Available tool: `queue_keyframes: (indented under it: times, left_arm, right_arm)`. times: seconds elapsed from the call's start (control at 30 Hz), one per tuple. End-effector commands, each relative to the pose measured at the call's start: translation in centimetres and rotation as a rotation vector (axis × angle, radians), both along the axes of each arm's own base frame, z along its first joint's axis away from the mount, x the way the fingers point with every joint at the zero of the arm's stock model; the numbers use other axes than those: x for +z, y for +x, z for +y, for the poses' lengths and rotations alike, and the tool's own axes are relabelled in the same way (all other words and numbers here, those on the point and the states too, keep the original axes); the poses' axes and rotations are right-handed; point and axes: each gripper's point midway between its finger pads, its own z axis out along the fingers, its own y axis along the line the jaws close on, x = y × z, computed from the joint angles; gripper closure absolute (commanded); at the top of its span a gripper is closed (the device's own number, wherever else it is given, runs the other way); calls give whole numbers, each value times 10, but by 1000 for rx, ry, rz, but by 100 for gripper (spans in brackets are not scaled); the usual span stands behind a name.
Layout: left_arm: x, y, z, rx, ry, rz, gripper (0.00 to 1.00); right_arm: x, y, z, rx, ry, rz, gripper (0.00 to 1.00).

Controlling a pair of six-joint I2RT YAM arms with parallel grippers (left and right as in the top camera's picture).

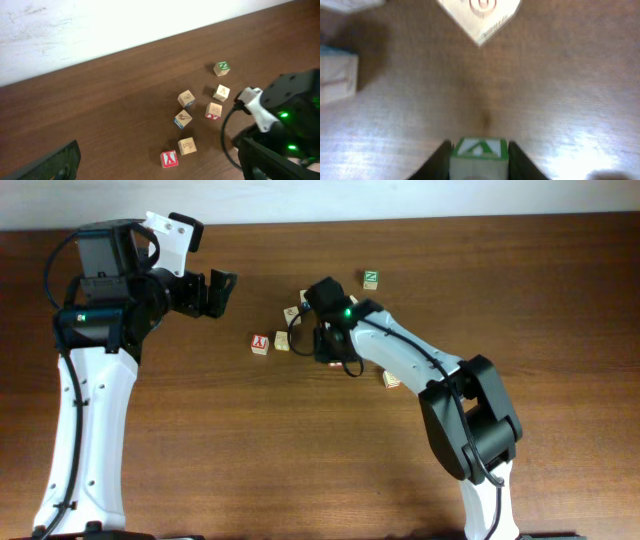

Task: Rotate 5 blocks

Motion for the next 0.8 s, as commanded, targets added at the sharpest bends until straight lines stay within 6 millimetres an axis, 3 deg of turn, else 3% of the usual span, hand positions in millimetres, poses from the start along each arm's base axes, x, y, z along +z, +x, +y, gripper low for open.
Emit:
queue_keyframes:
  times: [0.0,0.1,0.4,0.6,0.77]
  left_arm:
    - [6,3,1,0,-10,-11,1]
    - [6,3,1,0,-10,-11,1]
    - [6,3,1,0,-10,-11,1]
    - [6,3,1,0,-10,-11,1]
    - [6,3,1,1,-10,-11,1]
  right_arm:
    - [29,-3,-4,65,-43,3,73]
    - [19,-20,-18,53,-85,78,79]
    - [-14,-35,-73,-133,-126,200,78]
    - [-20,-40,-80,-131,-138,219,77]
    - [-20,-43,-80,-131,-140,234,58]
